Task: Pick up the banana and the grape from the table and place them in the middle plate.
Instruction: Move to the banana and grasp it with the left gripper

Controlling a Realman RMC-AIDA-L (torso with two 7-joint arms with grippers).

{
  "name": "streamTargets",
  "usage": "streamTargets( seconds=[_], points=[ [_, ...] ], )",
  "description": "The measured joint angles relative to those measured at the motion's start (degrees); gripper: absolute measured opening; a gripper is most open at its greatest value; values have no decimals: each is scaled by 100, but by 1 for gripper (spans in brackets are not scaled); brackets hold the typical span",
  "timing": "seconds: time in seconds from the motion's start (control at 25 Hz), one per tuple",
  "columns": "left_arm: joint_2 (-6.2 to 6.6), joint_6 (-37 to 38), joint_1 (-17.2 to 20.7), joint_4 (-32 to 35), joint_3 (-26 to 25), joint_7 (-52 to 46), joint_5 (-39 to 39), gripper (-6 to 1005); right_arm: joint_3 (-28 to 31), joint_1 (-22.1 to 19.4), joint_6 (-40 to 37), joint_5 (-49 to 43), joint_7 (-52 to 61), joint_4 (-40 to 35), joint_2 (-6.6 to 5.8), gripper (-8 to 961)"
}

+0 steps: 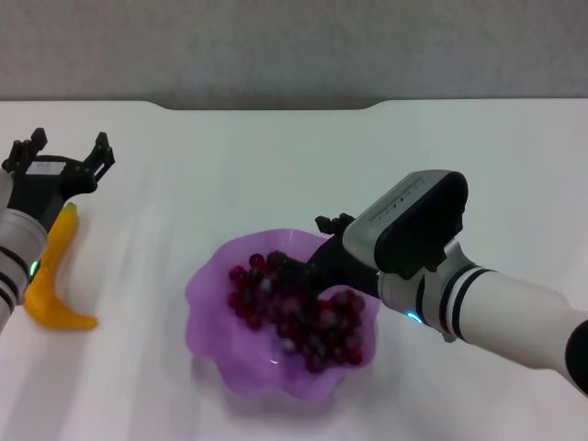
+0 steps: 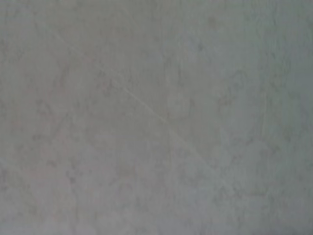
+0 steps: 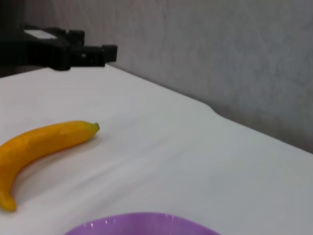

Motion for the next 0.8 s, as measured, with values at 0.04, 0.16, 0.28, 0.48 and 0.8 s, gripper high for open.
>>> streamTargets(
  seconds=[0.04,0.16,0.28,0.48,0.8],
  points=[
    [0,0,0,-5,0,0,-1,888,0,0,0,0,0,0,0,739],
    [0,-3,17,-18,0,0,-3,888,-12,-68,-248,0,2,-88,1,851],
    [3,-3,43,-20,0,0,-5,888,-11,-221,-614,-30,-6,-215,-10,890],
    [6,-4,51,-22,0,0,-17,888,18,-398,-1352,-62,-18,-180,-23,892],
    [10,6,44,-23,0,0,-22,888,30,-416,-2224,-19,38,112,-19,884]
  ],
)
